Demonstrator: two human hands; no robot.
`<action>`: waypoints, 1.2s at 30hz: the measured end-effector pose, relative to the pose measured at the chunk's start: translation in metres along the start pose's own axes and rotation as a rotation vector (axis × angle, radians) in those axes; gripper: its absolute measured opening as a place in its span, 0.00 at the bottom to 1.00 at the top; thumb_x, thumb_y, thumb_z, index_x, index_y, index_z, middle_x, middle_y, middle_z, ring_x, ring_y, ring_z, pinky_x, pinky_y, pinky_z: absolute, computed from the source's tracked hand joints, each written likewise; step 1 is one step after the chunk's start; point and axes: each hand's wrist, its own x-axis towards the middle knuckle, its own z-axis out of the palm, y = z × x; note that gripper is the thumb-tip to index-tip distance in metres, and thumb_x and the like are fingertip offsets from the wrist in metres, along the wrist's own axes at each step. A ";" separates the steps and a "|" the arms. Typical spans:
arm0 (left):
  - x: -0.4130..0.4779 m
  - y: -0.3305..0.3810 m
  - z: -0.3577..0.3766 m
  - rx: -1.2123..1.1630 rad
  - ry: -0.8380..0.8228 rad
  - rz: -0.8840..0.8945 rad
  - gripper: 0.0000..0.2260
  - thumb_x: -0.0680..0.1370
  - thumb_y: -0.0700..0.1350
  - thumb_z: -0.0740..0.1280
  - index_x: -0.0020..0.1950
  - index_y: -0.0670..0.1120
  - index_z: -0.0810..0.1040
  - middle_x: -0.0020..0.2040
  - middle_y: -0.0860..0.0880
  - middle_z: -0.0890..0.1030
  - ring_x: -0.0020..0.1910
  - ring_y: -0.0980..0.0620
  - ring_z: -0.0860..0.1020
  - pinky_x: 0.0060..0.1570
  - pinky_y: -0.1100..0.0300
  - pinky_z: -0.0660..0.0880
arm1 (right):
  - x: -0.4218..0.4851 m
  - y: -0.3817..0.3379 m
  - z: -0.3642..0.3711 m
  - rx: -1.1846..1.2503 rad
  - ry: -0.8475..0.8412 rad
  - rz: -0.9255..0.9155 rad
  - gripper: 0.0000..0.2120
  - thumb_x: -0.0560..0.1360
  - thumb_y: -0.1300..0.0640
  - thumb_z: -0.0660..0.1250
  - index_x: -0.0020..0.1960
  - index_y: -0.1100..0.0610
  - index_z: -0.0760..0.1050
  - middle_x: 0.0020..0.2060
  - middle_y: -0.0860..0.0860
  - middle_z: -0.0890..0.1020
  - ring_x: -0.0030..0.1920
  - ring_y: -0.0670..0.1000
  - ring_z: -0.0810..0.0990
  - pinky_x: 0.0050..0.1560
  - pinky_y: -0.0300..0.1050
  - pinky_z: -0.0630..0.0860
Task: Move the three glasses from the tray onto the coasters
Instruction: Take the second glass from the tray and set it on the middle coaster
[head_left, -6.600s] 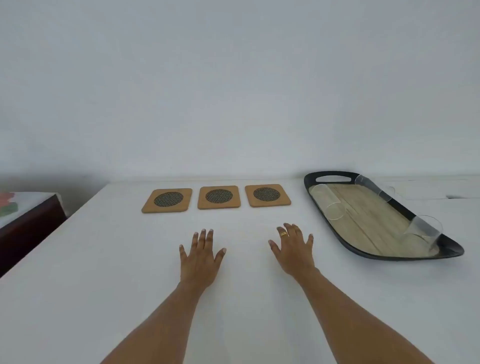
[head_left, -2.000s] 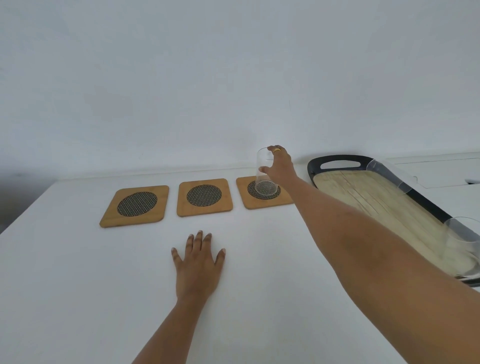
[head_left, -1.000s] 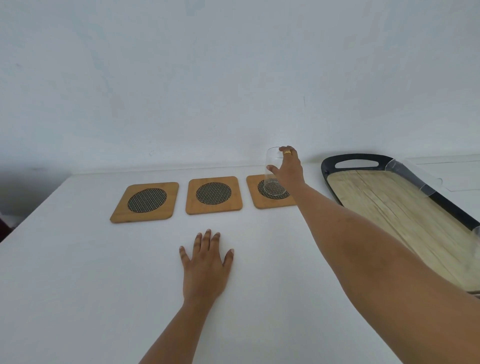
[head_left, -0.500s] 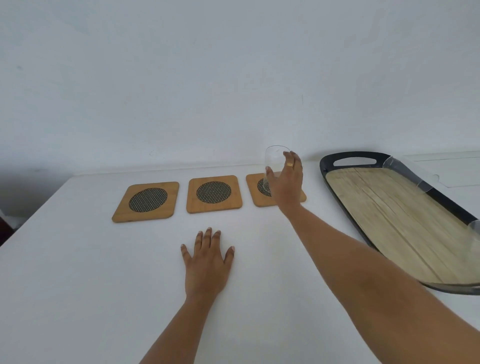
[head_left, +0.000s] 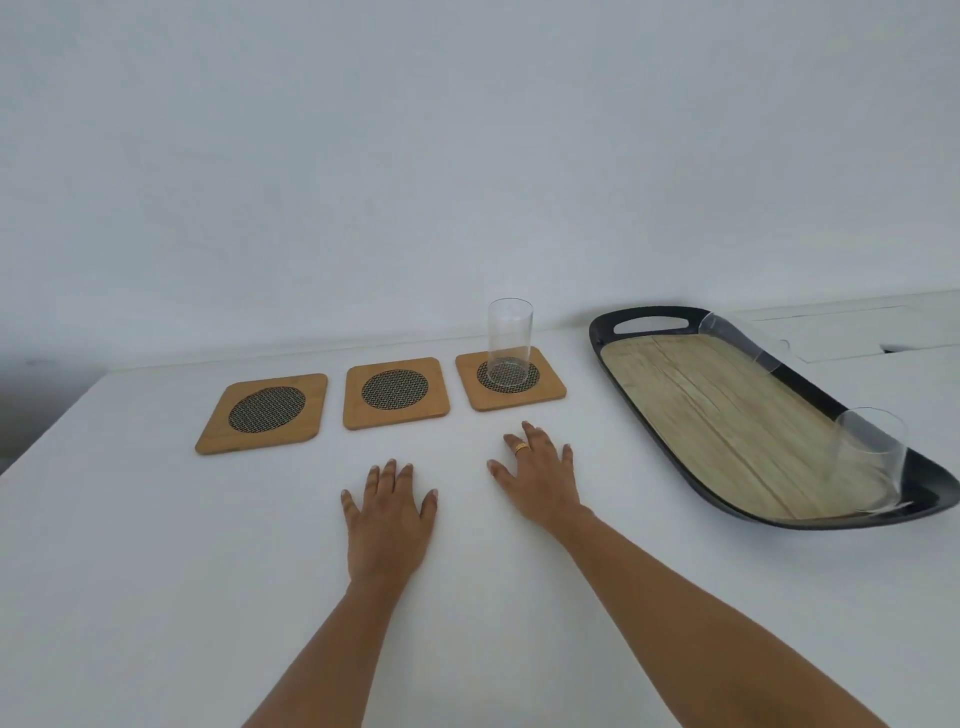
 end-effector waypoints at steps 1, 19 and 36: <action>-0.002 0.001 0.000 -0.001 -0.006 0.001 0.24 0.81 0.56 0.51 0.75 0.48 0.58 0.77 0.49 0.58 0.77 0.50 0.53 0.74 0.42 0.50 | -0.004 0.003 -0.001 -0.011 -0.008 0.001 0.27 0.79 0.42 0.52 0.74 0.53 0.58 0.77 0.52 0.54 0.77 0.51 0.49 0.75 0.59 0.43; -0.028 0.129 0.036 -0.020 -0.149 0.348 0.25 0.80 0.58 0.50 0.76 0.52 0.54 0.79 0.51 0.51 0.78 0.52 0.49 0.73 0.38 0.47 | -0.080 0.132 -0.109 -0.135 0.409 0.340 0.24 0.78 0.45 0.57 0.70 0.56 0.65 0.76 0.55 0.57 0.77 0.54 0.48 0.74 0.61 0.46; -0.030 0.116 0.032 0.007 -0.157 0.325 0.24 0.81 0.57 0.49 0.76 0.54 0.52 0.78 0.52 0.52 0.77 0.53 0.49 0.74 0.42 0.48 | -0.092 0.189 -0.161 -0.201 0.340 0.688 0.29 0.77 0.44 0.59 0.72 0.59 0.61 0.74 0.58 0.59 0.74 0.60 0.56 0.69 0.60 0.64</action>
